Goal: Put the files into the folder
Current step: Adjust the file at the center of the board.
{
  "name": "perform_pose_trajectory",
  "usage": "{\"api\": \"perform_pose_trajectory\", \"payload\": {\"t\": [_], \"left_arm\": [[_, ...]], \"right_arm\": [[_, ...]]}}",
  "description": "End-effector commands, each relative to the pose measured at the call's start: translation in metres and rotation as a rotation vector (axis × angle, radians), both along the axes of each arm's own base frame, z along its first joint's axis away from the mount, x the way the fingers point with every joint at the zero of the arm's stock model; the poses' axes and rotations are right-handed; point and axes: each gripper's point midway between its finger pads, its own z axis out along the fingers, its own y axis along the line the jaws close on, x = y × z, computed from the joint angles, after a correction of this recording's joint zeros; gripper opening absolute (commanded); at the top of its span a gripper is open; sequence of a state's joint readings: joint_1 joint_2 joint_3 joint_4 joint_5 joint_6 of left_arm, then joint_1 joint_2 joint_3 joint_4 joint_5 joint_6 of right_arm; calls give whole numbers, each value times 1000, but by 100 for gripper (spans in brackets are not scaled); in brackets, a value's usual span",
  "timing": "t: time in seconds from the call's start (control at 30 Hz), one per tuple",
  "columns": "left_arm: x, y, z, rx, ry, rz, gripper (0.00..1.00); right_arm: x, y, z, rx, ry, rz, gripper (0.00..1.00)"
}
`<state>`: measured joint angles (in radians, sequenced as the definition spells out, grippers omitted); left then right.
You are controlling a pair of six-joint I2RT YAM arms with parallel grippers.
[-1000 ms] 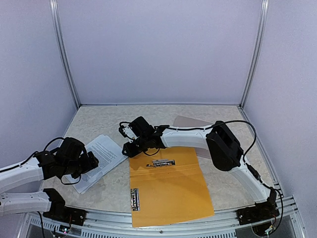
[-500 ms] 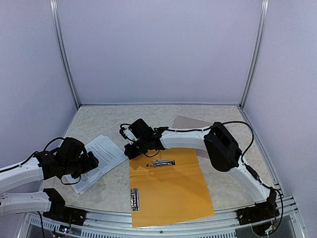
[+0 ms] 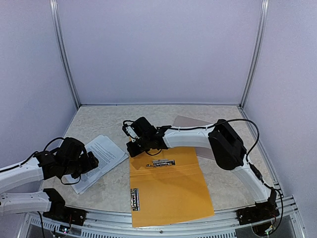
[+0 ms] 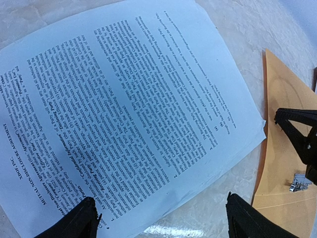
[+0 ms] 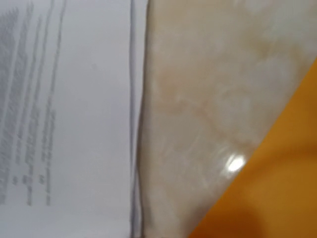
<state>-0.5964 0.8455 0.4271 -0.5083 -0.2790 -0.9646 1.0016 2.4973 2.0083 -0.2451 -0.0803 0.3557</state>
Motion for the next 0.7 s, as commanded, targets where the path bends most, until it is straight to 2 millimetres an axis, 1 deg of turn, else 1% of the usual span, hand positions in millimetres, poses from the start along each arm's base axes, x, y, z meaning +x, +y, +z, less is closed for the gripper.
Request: {"api": "perform_pose_trajectory", "payload": {"t": [0.0, 0.07, 0.1, 0.17, 0.23, 0.3, 0.4, 0.43, 0.53, 0.6, 0.67], "left_arm": [[-4, 6, -8, 29, 20, 11, 86], [-7, 7, -10, 25, 39, 26, 86], [-10, 8, -12, 20, 53, 38, 86], [-15, 8, -13, -9, 79, 65, 86], [-23, 14, -20, -41, 118, 141, 88], [-31, 17, -24, -71, 146, 189, 90], [-42, 20, -21, -90, 162, 240, 91], [-45, 24, -18, -81, 162, 274, 92], [-59, 43, -9, 0, 157, 367, 94], [-69, 57, -7, 65, 183, 431, 96], [-75, 64, -6, 85, 206, 497, 97]], "right_arm": [[1, 4, 49, 55, -80, 4, 0], [-2, 5, 49, 61, -72, 29, 0], [-3, 5, 48, 62, -68, 35, 3], [-8, 8, 45, 73, -51, 63, 17], [-13, 11, 41, 81, -29, 85, 28], [-18, 14, 38, 93, -10, 110, 34], [-23, 17, 36, 109, 0, 139, 38], [-24, 18, 34, 111, 2, 148, 39], [-25, 22, 31, 105, 4, 171, 46], [-24, 25, 30, 99, 0, 180, 51], [-23, 29, 29, 95, 3, 191, 53]]}}
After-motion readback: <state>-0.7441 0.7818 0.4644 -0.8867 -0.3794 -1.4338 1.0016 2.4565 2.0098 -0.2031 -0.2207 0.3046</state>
